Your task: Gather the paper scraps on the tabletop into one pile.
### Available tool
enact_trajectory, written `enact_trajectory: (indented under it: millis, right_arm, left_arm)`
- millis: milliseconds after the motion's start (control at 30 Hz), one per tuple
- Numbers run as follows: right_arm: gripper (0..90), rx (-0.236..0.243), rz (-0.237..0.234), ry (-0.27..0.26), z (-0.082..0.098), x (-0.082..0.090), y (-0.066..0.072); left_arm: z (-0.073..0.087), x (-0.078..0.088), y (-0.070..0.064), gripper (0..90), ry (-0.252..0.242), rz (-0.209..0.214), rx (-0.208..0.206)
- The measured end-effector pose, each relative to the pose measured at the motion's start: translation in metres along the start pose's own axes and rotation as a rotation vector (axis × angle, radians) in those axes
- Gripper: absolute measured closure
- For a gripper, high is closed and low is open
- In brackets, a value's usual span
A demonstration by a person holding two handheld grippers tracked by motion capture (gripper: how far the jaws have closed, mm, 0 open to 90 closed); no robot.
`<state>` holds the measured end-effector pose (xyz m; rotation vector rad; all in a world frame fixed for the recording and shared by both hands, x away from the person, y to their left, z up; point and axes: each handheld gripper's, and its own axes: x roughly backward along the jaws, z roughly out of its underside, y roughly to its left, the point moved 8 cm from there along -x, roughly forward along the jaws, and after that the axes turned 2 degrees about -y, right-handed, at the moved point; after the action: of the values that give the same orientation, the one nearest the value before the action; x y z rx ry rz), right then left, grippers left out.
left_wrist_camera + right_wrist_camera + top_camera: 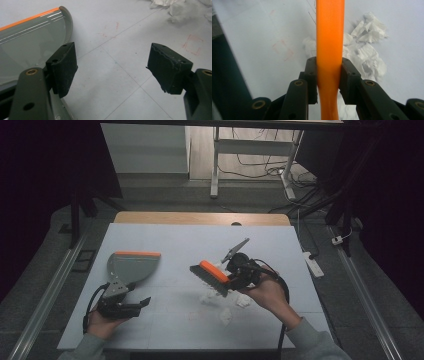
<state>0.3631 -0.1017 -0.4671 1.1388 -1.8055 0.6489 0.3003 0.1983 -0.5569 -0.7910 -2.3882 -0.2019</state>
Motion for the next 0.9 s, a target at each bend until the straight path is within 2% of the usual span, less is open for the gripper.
enact_trajectory:
  millis: [133, 233, 367, 500, 533, 700, 867, 900]
  right_arm:
    - [70.6, 0.008, -0.005, 0.013, 0.013, 0.009, 0.003]
    - [70.6, 0.048, -0.071, 0.040, 0.028, 0.006, 0.014]
    - [70.6, 0.119, -0.129, 0.143, 0.050, -0.009, 0.035]
    - [70.6, 0.211, -0.144, 0.259, 0.062, -0.026, 0.051]
    - [70.6, 0.237, -0.134, 0.280, 0.062, -0.030, 0.051]
    - [70.6, 0.281, -0.084, 0.308, 0.045, -0.041, 0.041]
    - [70.7, 0.257, -0.032, 0.290, 0.025, -0.050, 0.014]
    - [70.6, 0.255, -0.003, 0.278, 0.022, -0.051, 0.007]
  left_arm:
    - [0.000, 0.000, 0.000, 24.7, 0.000, 0.000, 0.000]
    - [0.000, 0.000, -0.001, 24.7, -0.001, 0.000, -0.001]
    - [0.000, -0.001, -0.001, 24.7, 0.004, 0.002, -0.002]
    - [-0.001, -0.002, -0.002, 24.7, 0.005, 0.002, -0.002]
    - [-0.001, -0.003, -0.002, 24.7, 0.007, 0.003, -0.003]
    - [0.000, -0.003, -0.003, 24.7, 0.008, 0.003, -0.004]
    - [0.000, -0.003, -0.002, 24.7, 0.008, 0.004, -0.004]
    - [0.000, -0.003, -0.002, 24.7, 0.008, 0.005, -0.005]
